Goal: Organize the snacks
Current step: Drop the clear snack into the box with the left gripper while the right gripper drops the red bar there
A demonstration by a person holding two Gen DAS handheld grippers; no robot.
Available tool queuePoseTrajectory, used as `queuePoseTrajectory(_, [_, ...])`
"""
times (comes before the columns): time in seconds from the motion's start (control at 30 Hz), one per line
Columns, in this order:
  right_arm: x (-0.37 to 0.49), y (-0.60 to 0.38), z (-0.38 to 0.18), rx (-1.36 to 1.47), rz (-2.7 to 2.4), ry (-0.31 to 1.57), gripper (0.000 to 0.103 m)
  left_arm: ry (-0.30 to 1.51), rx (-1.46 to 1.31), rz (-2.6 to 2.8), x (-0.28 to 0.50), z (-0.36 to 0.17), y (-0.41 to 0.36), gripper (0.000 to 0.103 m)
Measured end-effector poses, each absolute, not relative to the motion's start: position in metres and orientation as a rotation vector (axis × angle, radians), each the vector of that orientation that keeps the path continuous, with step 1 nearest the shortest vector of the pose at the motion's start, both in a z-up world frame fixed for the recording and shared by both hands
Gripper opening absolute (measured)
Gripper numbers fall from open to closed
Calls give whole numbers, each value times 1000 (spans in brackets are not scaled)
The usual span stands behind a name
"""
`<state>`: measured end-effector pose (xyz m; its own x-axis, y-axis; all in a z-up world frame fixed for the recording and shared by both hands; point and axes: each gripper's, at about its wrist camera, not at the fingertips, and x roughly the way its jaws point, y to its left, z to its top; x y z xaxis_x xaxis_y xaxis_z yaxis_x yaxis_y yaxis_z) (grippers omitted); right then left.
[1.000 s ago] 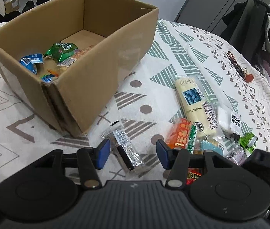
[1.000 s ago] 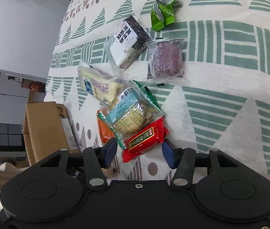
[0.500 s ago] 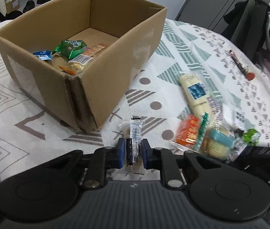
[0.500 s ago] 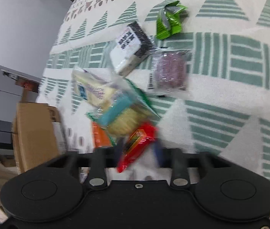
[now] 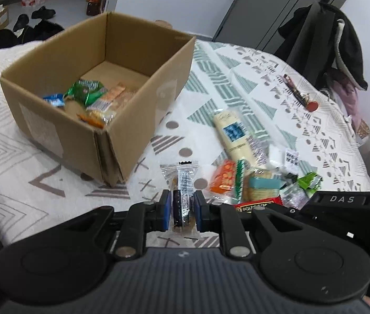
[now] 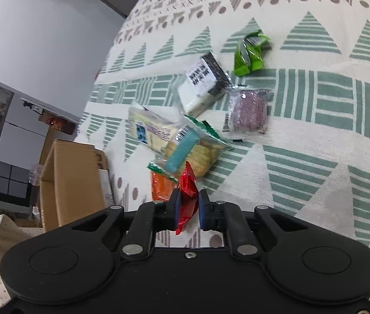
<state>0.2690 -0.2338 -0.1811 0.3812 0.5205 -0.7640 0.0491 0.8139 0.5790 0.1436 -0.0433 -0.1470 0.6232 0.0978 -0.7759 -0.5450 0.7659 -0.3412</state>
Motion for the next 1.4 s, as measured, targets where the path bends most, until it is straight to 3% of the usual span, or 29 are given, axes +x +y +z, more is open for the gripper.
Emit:
queuePoseTrajectory(0.7, [260,-203,-117,554,559,923,13,689,-530,384,133,-86,-10,17])
queuePoseTrajectory(1.4, [240,-129,-91,471,742,845,13,670,-597,476,103,-76,80,17])
